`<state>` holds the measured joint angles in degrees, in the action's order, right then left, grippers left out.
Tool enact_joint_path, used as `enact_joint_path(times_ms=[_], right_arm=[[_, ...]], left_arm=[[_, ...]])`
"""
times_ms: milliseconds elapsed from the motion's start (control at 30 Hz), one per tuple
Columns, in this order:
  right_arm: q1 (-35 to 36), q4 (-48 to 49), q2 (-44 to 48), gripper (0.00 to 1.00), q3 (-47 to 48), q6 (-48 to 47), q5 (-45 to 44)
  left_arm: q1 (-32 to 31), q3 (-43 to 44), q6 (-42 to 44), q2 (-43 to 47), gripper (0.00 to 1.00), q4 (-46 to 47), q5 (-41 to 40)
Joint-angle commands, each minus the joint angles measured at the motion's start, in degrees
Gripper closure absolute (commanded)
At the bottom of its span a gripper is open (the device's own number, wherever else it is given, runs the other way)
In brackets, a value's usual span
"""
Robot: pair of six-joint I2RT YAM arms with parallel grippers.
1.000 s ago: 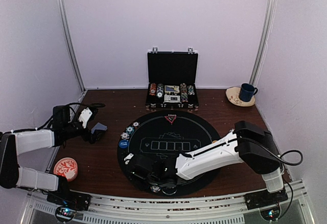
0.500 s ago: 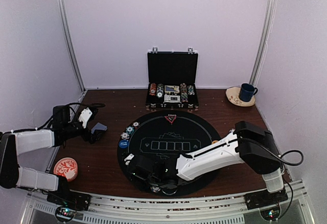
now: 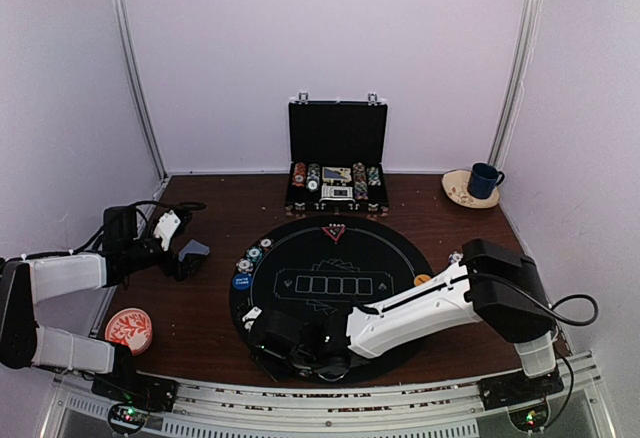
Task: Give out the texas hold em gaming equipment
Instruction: Pick up the pile of poker chips from the dealer area.
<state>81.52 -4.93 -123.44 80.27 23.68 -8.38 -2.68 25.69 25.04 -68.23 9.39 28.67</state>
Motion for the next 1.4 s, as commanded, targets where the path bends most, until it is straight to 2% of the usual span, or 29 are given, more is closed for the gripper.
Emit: enact_joint_path(times_ms=[0, 167, 500, 833, 1067, 1367], right_arm=[[0.57, -2.17, -0.09, 0.43, 0.91, -0.46, -2.18], [0.56, -2.60, -0.23, 0.43, 1.35, -0.57, -3.56], [0.39, -3.07, 0.66, 0.56, 0.68, -0.17, -4.46], [0.38, -2.34, -0.94, 0.55, 1.79, -0.75, -3.76], [0.31, -2.32, -2.06, 0.58, 3.14, -0.75, -4.24], [0.27, -2.51, -0.53, 0.57, 1.97, -0.39, -5.41]], left_arm=[[-0.13, 0.41, 0.58, -0.36, 0.02, 2.48, -0.12], [-0.09, 0.41, 0.56, -0.30, 0.02, 2.48, -0.11], [-0.13, 0.41, 0.55, -0.41, 0.02, 2.48, -0.18], [-0.07, 0.50, 0.55, -0.69, 0.02, 2.59, -0.30], [-0.11, 0.50, 0.59, -0.66, 0.02, 2.55, -0.33], [-0.13, 0.50, 0.62, -0.68, 0.02, 2.56, -0.32]])
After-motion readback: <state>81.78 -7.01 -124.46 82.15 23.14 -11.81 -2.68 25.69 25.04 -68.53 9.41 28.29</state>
